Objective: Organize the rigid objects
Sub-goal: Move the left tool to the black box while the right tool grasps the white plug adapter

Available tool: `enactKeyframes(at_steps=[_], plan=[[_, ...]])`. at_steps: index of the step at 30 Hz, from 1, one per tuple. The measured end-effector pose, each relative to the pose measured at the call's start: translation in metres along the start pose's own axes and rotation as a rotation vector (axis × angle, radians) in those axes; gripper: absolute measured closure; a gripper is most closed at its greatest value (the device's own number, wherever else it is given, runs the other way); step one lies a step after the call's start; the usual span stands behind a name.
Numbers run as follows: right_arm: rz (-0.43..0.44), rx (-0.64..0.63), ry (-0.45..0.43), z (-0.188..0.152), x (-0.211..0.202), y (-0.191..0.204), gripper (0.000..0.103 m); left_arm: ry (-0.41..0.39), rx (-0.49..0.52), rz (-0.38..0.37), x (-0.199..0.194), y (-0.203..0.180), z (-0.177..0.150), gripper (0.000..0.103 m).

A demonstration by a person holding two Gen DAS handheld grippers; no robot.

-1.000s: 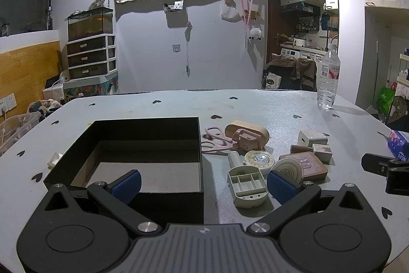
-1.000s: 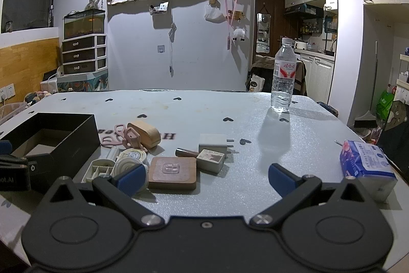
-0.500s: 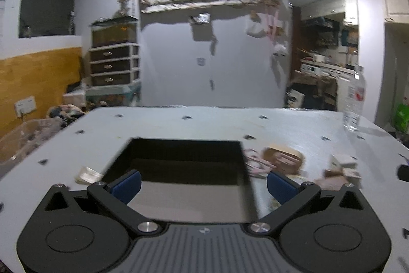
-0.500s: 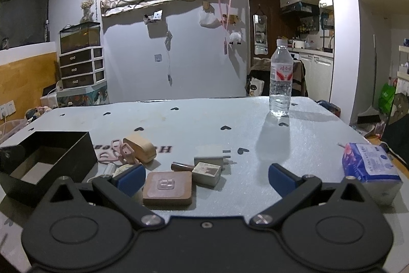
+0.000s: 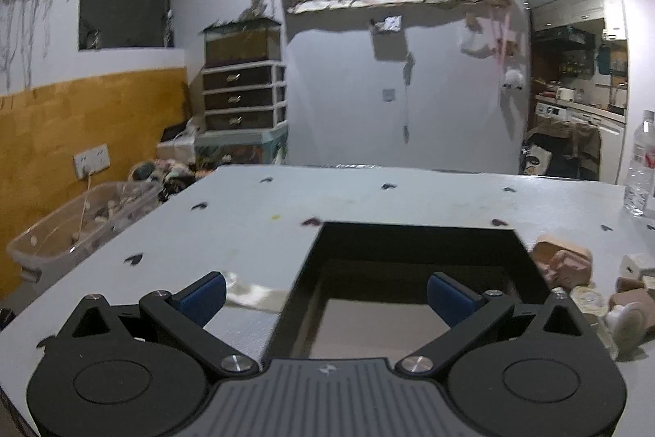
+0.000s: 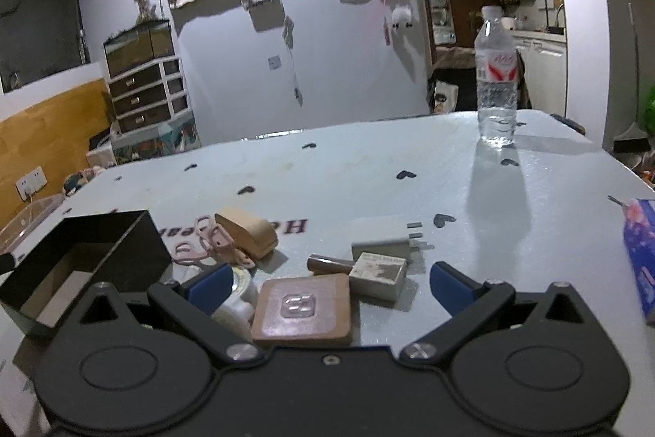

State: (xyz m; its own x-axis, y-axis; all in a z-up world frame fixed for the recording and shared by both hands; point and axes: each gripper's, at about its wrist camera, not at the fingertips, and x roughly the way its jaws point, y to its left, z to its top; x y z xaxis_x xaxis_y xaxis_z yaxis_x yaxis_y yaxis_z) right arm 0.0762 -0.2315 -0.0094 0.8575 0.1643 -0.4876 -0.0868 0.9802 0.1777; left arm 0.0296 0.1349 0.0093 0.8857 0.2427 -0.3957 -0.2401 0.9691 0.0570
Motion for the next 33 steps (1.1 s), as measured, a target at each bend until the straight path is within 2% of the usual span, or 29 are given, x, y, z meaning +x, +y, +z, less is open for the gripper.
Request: enactKeyframes(at_steps=[6,8,10,14,16,19,24,26,30,31,33], plan=[[-0.068,0.026,0.044,0.018,0.044,-0.022,0.001,0.034,-0.035,-0.003,0.015,0.018,-0.003,0.0],[-0.05,0.036,0.079,0.022,0.058,-0.027,0.006,0.046,-0.055,-0.012,0.02,0.022,-0.003,0.002],[-0.02,0.048,0.108,0.026,0.07,-0.029,0.01,0.061,-0.071,-0.02,0.026,0.026,-0.004,0.015],[-0.038,-0.015,0.157,0.03,0.089,-0.018,0.012,0.106,-0.108,-0.041,0.038,0.033,-0.006,0.031],[-0.038,-0.032,0.169,0.032,0.097,-0.016,0.017,0.12,-0.107,-0.048,0.042,0.034,-0.007,0.041],[-0.043,-0.038,0.199,0.037,0.107,-0.014,0.022,0.141,-0.107,-0.056,0.047,0.035,-0.007,0.05],[-0.112,-0.087,0.231,0.041,0.118,-0.012,0.034,0.176,-0.112,-0.071,0.057,0.039,-0.01,0.067],[-0.125,-0.088,0.257,0.041,0.123,-0.015,0.035,0.191,-0.116,-0.07,0.061,0.04,-0.011,0.075],[-0.11,-0.071,0.271,0.039,0.127,-0.023,0.05,0.206,-0.125,-0.078,0.066,0.042,-0.015,0.084],[-0.117,-0.073,0.272,0.04,0.126,-0.023,0.05,0.209,-0.125,-0.083,0.066,0.043,-0.016,0.091],[-0.121,-0.07,0.277,0.04,0.125,-0.025,0.051,0.208,-0.121,-0.081,0.067,0.043,-0.017,0.094]])
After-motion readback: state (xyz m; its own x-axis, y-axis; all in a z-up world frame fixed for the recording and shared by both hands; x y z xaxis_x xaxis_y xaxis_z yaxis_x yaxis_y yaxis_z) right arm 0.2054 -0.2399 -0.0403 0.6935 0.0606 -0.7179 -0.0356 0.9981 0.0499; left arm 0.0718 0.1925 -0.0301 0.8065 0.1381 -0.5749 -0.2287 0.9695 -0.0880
